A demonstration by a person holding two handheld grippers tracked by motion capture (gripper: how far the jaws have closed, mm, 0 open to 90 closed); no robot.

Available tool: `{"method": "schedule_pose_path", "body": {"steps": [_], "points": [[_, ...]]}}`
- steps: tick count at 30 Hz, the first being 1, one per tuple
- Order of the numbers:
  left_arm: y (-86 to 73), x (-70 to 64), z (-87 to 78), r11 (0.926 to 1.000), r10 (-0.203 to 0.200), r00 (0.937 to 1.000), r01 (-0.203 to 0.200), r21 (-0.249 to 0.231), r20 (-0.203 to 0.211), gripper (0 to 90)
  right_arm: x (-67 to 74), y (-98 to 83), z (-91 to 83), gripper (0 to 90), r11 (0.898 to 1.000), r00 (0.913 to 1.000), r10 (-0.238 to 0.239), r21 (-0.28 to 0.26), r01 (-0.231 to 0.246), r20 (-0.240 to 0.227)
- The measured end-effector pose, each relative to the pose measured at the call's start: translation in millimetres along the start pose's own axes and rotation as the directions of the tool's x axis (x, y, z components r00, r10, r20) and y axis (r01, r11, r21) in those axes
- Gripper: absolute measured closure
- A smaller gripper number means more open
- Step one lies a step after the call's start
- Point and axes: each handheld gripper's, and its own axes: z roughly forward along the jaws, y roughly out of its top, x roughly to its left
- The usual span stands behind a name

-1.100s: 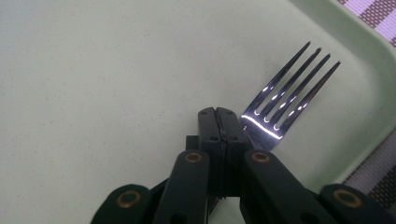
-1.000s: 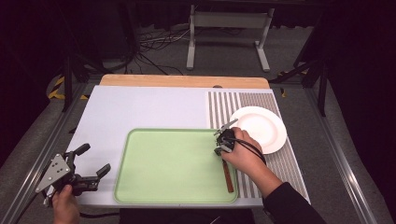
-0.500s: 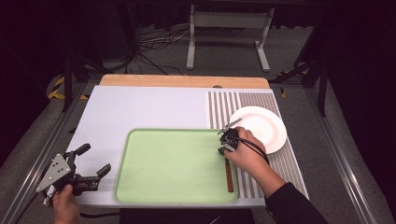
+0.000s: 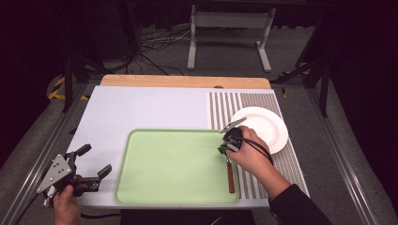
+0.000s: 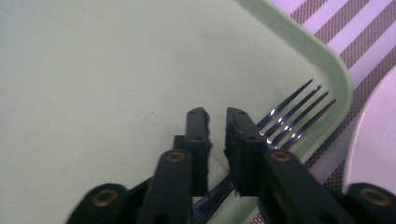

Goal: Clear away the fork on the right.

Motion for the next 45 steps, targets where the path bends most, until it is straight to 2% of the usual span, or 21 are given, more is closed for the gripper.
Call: {"method": "schedule_pose_path", "body": {"steps": [1, 2, 4, 8, 11, 14, 16, 19, 21, 22, 24, 27, 32, 34, 36, 37, 38, 40, 41, 43, 45], "points": [[0.0, -0.1, -0.1, 1.0000, -0.002, 1.0000, 0.002, -0.001, -0.001, 0.0, 1.5, 1.5, -4.3, 55.8, 0.998, 0.9993, -0.038, -0.040, 0.038, 0.002], [0.0, -0.1, -0.2, 1.0000, -0.002, 1.0000, 0.002, 0.000, -0.001, 0.0, 1.5, 1.5, -4.3, 55.8, 0.998, 0.9993, -0.038, -0.040, 0.038, 0.002], [0.1, 0.1, -0.2, 1.0000, 0.000, 1.0000, 0.000, 0.002, -0.001, 0.0, 3.8, 2.3, -8.6, 36.9, 0.993, 0.9980, -0.063, -0.104, 0.062, -0.002], [-0.2, -0.2, 0.2, 1.0000, 0.003, 1.0000, -0.003, 0.006, 0.001, 0.0, 7.8, 0.5, -20.0, 25.9, 0.980, 0.9953, -0.094, -0.181, 0.087, -0.026], [0.4, -0.1, -0.7, 1.0000, 0.006, 1.0000, -0.006, 0.004, 0.000, 0.0, 8.2, -1.5, -26.0, 25.1, 0.977, 0.9962, -0.084, -0.197, 0.078, -0.024], [0.5, 0.0, -0.4, 0.9999, 0.008, 1.0000, -0.008, 0.006, 0.001, 0.0, 6.7, -5.6, -35.0, 21.9, 0.967, 0.9955, -0.093, -0.240, 0.086, -0.019], [0.3, -0.6, 0.6, 1.0000, 0.007, 1.0000, -0.008, 0.003, 0.002, 0.0, 4.6, -10.6, -42.0, 19.9, 0.949, 0.9926, -0.120, -0.295, 0.111, -0.014], [0.6, -0.8, 0.3, 1.0000, 0.008, 1.0000, -0.008, 0.004, 0.002, 0.1, 3.3, -14.3, -46.3, 18.0, 0.937, 0.9910, -0.133, -0.326, 0.124, -0.008], [0.6, -0.7, -0.1, 0.9999, 0.009, 1.0000, -0.009, 0.005, 0.002, 0.0, 1.6, -20.8, -52.1, 15.3, 0.915, 0.9896, -0.144, -0.380, 0.132, -0.002], [0.6, -0.7, -0.1, 1.0000, 0.008, 1.0000, -0.008, 0.006, 0.001, 0.0, 1.6, -20.8, -52.1, 15.3, 0.915, 0.9896, -0.144, -0.380, 0.132, -0.002], [0.7, -0.7, -0.2, 0.9999, 0.009, 1.0000, -0.009, 0.005, 0.002, 0.0, -0.9, -28.5, -57.2, 14.1, 0.899, 0.9905, -0.137, -0.421, 0.125, 0.000], [0.8, -0.7, -0.1, 0.9999, 0.009, 1.0000, -0.009, 0.006, 0.002, 0.1, -3.5, -34.3, -59.9, 13.9, 0.892, 0.9904, -0.138, -0.435, 0.120, -0.009], [0.8, -0.9, 0.1, 0.9999, 0.010, 1.0000, -0.010, 0.007, 0.002, 0.0, -11.7, -52.5, -67.0, 12.2, 0.840, 0.9889, -0.148, -0.530, 0.118, -0.014], [0.8, -0.9, 0.2, 0.9999, 0.011, 0.9999, -0.011, 0.008, 0.003, 0.1, -14.2, -59.1, -69.2, 12.1, 0.824, 0.9891, -0.147, -0.555, 0.115, -0.014], [0.7, -1.2, 0.4, 0.9999, 0.009, 1.0000, -0.009, 0.006, -0.001, 0.1, -17.6, -69.4, -72.9, 11.6, 0.787, 0.9890, -0.147, -0.606, 0.114, -0.006], [0.7, -1.2, 0.4, 0.9999, 0.009, 1.0000, -0.009, 0.006, -0.001, 0.0, -17.6, -69.4, -72.9, 11.6, 0.787, 0.9890, -0.147, -0.606, 0.114, -0.006], [0.8, -1.4, 0.4, 0.9999, 0.010, 1.0000, -0.010, 0.006, 0.000, 0.1, -19.9, -76.2, -75.2, 10.5, 0.755, 0.9888, -0.149, -0.645, 0.115, 0.002], [1.0, -1.3, 0.5, 0.9999, 0.014, 0.9999, -0.014, 0.006, 0.001, 0.1, -21.7, -82.4, -76.9, 10.3, 0.734, 0.9898, -0.143, -0.671, 0.107, 0.002], [1.0, -1.3, 0.5, 0.9999, 0.014, 0.9999, -0.014, 0.006, 0.001, 0.1, -21.7, -82.4, -76.9, 10.3, 0.734, 0.9898, -0.143, -0.671, 0.107, 0.002], [1.0, -1.5, 0.6, 0.9999, 0.011, 0.9999, -0.011, 0.005, 0.001, 0.1, -24.4, -91.0, -77.6, 9.5, 0.712, 0.9899, -0.142, -0.694, 0.103, 0.002], [1.1, -1.3, 0.5, 0.9999, 0.015, 0.9999, -0.015, 0.006, 0.001, 0.0, -26.6, -96.3, -77.6, 9.3, 0.700, 0.9880, -0.154, -0.704, 0.118, 0.012]]}}
